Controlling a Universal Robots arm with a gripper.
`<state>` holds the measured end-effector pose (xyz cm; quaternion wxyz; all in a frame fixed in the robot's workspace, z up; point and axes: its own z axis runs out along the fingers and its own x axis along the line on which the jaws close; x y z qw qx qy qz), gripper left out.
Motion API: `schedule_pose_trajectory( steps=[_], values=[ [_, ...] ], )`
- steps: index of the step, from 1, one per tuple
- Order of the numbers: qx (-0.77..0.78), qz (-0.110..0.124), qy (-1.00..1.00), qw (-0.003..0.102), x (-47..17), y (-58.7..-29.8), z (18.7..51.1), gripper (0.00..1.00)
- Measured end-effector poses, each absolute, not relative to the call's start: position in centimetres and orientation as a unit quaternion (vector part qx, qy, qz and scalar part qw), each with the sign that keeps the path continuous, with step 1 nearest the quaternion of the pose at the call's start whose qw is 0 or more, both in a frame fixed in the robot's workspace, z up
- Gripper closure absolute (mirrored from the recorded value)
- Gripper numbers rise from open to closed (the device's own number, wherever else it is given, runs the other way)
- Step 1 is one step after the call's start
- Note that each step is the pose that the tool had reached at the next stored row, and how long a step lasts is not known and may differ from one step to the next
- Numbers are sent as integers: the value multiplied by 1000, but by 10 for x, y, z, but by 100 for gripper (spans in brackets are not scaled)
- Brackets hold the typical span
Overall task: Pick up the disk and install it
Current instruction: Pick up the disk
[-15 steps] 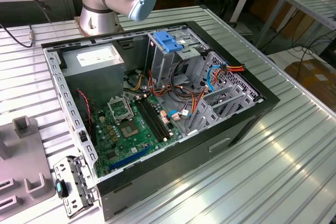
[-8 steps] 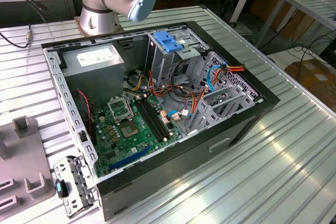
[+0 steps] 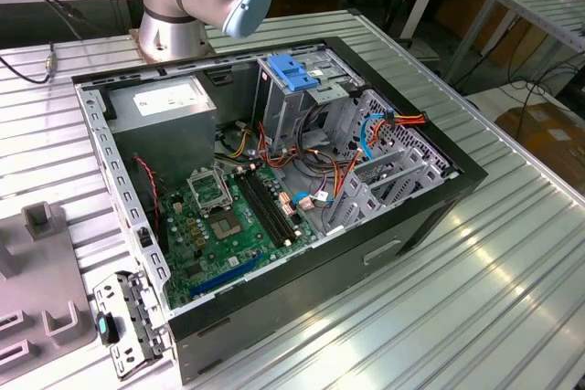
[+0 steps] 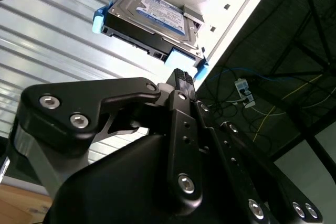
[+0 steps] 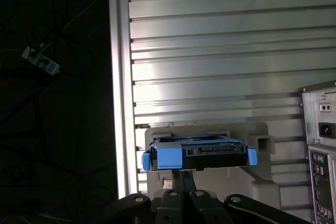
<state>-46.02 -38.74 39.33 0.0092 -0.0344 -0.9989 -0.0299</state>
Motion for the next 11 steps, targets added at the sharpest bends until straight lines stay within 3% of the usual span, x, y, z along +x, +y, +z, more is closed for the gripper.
schedule_pose_trajectory(
  steps=[11],
  values=[
    [37,-29,-999,11,-460,-387,393,89]
  ],
)
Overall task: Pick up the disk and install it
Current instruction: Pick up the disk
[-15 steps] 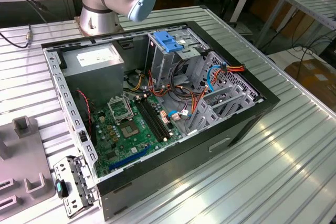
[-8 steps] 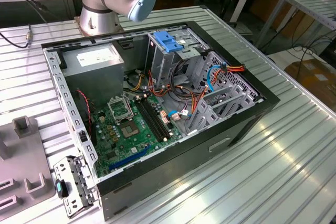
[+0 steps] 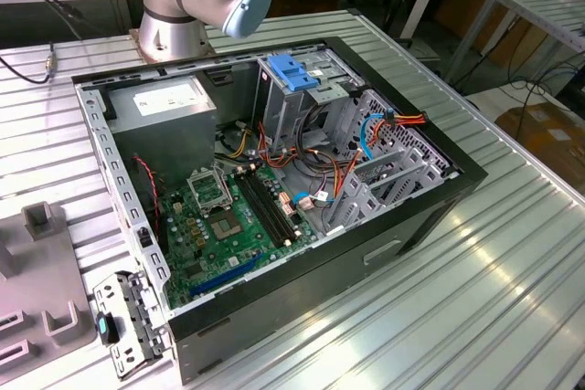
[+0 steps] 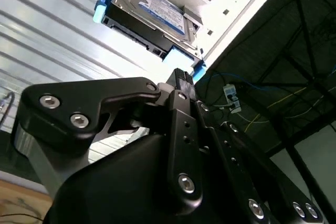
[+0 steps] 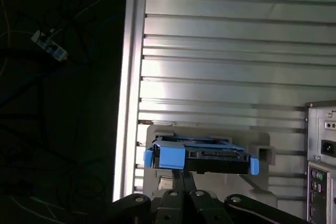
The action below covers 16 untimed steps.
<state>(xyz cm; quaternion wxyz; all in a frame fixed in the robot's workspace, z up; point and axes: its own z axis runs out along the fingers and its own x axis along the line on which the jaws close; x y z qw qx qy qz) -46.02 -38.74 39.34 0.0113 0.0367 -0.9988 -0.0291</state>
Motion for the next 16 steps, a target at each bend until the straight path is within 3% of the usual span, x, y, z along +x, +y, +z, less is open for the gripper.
schedule_pose_trajectory(
  steps=[16],
  values=[
    [205,-27,-978,16,-459,-387,393,89]
  ],
)
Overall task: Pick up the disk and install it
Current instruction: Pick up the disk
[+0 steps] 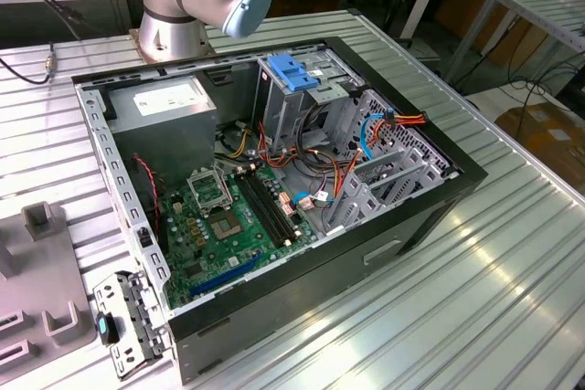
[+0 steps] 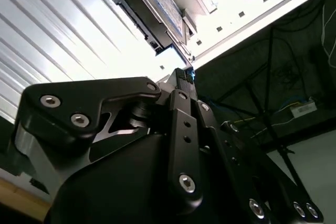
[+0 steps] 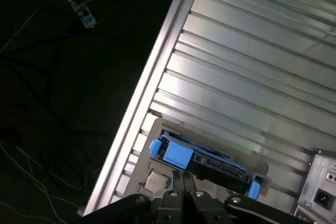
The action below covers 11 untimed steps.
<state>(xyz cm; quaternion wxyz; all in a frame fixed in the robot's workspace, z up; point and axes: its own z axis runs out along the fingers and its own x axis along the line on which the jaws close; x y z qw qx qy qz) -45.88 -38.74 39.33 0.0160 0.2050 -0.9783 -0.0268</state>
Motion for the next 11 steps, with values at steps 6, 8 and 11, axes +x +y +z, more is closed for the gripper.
schedule_pose_trajectory(
  steps=[6,8,11],
  values=[
    [277,-26,-960,18,-459,-387,393,89],
    [304,-25,-952,19,-459,-387,393,89],
    [338,-24,-941,20,-459,-387,393,89]
  ],
)
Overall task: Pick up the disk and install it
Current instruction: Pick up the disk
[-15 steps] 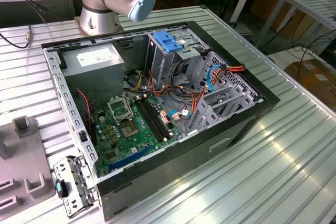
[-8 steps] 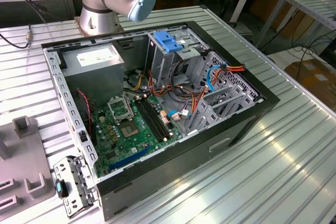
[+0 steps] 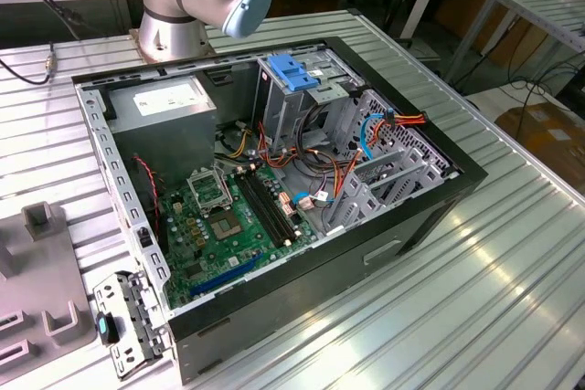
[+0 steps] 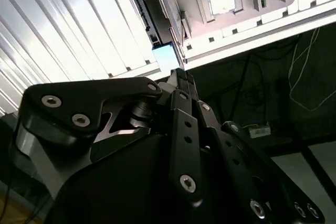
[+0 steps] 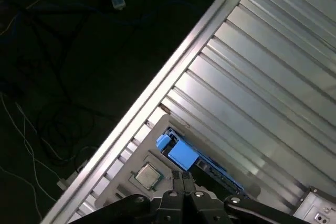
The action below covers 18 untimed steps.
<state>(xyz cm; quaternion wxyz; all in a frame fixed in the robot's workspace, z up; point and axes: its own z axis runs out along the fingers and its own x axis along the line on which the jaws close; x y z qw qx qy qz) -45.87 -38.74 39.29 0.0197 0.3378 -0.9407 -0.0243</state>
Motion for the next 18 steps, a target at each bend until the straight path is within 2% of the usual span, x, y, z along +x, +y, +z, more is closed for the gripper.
schedule_pose_trajectory(
  steps=[18],
  values=[
    [536,-19,-843,24,-459,-387,392,89]
  ],
)
